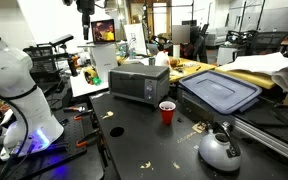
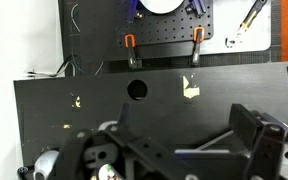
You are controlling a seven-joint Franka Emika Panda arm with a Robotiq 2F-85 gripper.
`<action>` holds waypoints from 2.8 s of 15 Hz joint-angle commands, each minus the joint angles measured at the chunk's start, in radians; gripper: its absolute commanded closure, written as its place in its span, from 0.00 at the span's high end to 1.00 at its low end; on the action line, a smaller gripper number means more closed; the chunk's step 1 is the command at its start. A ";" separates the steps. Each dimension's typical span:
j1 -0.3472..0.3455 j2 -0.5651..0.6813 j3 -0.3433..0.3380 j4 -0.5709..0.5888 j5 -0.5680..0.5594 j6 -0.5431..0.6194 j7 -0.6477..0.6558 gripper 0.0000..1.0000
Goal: Pour out the contents in the red cup
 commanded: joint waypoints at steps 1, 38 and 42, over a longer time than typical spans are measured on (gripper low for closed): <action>0.013 0.003 -0.030 -0.057 -0.030 0.095 0.009 1.00; -0.114 0.582 -0.303 -0.248 -0.010 1.070 0.414 1.00; -0.114 0.591 -0.318 -0.244 0.074 1.113 0.435 1.00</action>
